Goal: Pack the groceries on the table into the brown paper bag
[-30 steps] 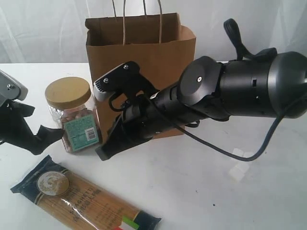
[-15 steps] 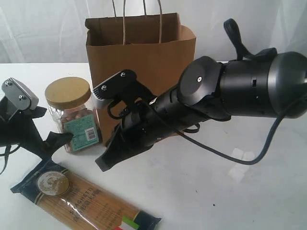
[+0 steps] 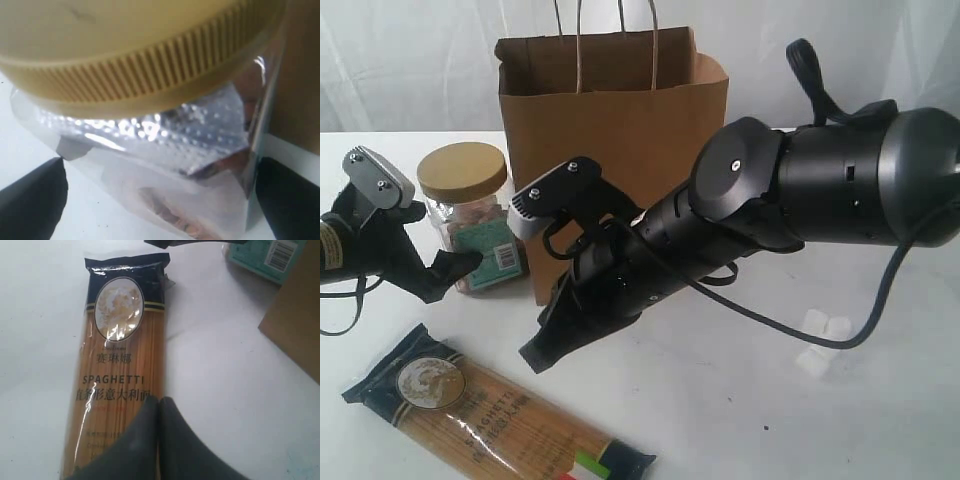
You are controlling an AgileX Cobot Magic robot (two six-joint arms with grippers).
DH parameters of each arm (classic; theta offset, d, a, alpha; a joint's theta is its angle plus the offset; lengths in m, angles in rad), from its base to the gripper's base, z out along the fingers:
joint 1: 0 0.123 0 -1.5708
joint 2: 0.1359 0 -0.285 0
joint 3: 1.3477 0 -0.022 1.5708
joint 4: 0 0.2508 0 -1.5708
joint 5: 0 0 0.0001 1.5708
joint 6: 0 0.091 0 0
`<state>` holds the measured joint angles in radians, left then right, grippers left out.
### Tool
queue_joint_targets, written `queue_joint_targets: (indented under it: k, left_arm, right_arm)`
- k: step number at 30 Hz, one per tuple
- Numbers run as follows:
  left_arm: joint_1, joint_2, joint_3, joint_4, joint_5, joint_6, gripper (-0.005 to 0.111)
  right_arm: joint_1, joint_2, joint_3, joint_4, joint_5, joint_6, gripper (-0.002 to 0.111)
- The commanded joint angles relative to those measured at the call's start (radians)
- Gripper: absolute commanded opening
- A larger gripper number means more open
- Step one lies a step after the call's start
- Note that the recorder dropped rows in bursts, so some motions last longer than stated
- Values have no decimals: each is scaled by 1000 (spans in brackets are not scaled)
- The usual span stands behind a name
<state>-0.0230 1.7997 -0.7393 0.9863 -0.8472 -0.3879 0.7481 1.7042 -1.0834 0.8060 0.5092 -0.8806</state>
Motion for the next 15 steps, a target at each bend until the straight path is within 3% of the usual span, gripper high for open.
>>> queue_joint_targets:
  k: [1,15]
  left_arm:
    - [1,-1,-4,-5,7,-9,105]
    - [1,-1,-4,-5,3,2,105]
  right_arm:
    - [0,-4,-2,0,6,-2,0]
    - [0,-4,-2,0,8,-2,0]
